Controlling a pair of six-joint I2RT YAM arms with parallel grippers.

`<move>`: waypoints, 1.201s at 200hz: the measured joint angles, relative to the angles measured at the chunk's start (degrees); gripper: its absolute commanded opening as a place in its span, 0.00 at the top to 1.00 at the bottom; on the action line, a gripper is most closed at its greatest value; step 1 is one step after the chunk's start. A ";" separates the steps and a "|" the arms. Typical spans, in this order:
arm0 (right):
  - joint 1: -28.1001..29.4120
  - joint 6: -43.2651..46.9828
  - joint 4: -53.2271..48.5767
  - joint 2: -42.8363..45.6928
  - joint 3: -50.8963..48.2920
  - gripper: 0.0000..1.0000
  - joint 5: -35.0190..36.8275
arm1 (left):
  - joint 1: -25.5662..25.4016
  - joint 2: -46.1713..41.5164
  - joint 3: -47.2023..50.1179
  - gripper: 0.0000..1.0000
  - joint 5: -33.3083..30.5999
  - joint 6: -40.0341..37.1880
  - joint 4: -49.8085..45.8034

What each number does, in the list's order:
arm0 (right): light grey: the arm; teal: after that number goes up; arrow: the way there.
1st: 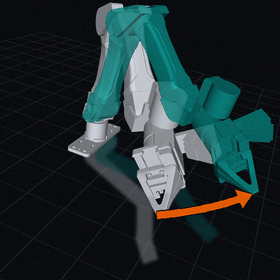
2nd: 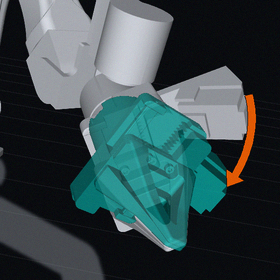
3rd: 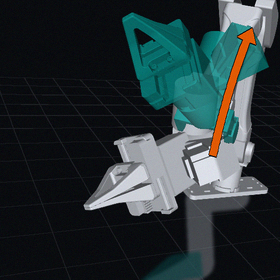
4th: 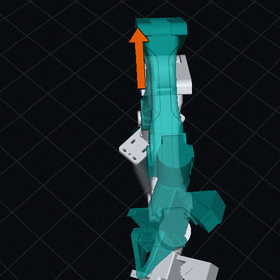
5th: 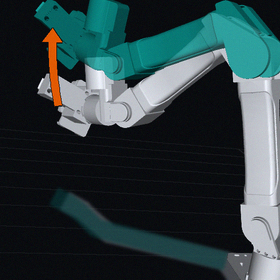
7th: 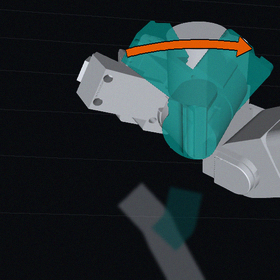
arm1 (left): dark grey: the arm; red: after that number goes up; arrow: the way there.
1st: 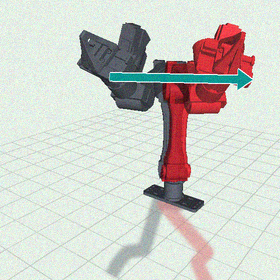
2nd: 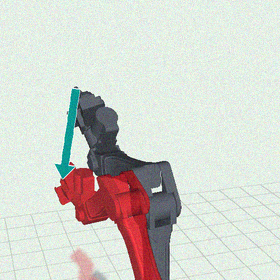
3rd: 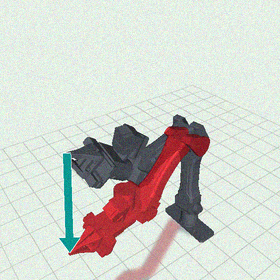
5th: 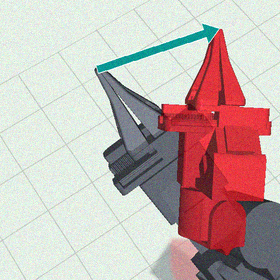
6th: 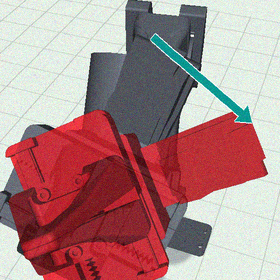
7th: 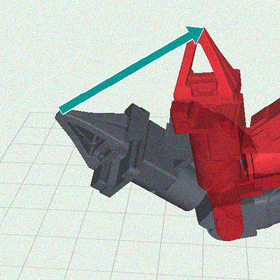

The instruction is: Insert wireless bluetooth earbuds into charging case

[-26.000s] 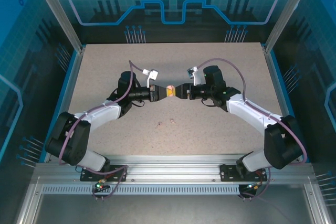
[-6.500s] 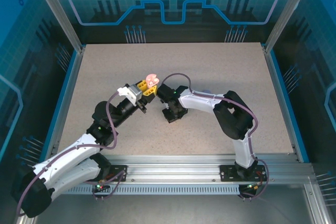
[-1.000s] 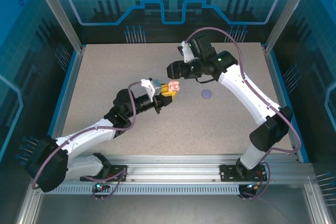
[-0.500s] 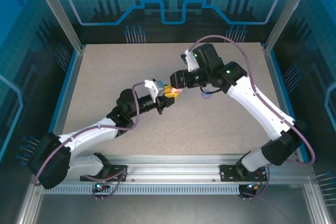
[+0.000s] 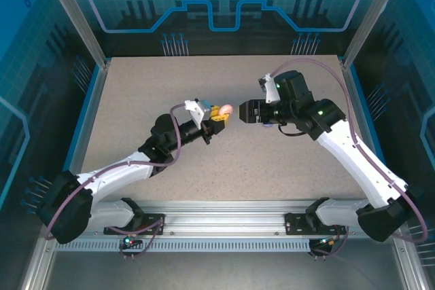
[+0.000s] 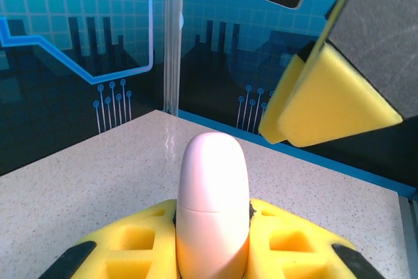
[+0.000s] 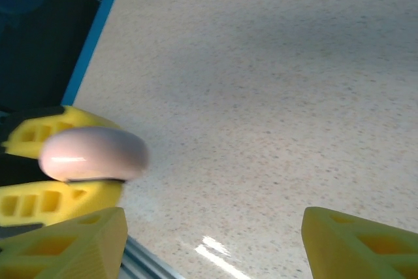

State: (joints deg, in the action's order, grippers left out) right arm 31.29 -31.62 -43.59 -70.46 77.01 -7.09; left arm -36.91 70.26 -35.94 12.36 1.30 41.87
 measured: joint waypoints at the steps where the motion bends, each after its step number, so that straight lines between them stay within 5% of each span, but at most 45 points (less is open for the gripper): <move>1: -0.07 -0.02 0.13 0.17 -0.33 0.27 0.20 | 0.00 0.02 0.00 1.00 -0.09 0.13 -0.04; 96: -2.16 -2.01 1.68 6.32 -20.76 0.23 10.38 | 0.04 16.63 -5.35 1.00 -5.66 17.62 -8.85; 240: -4.66 -2.51 2.80 9.86 -24.06 0.23 12.87 | 2.03 44.06 -29.64 1.00 -3.06 43.71 -21.94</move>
State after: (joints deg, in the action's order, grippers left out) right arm 26.63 -34.13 -40.80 -60.60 52.95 5.78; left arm -34.87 114.32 -65.58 9.30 45.01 19.92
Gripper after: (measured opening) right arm 0.772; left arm 0.217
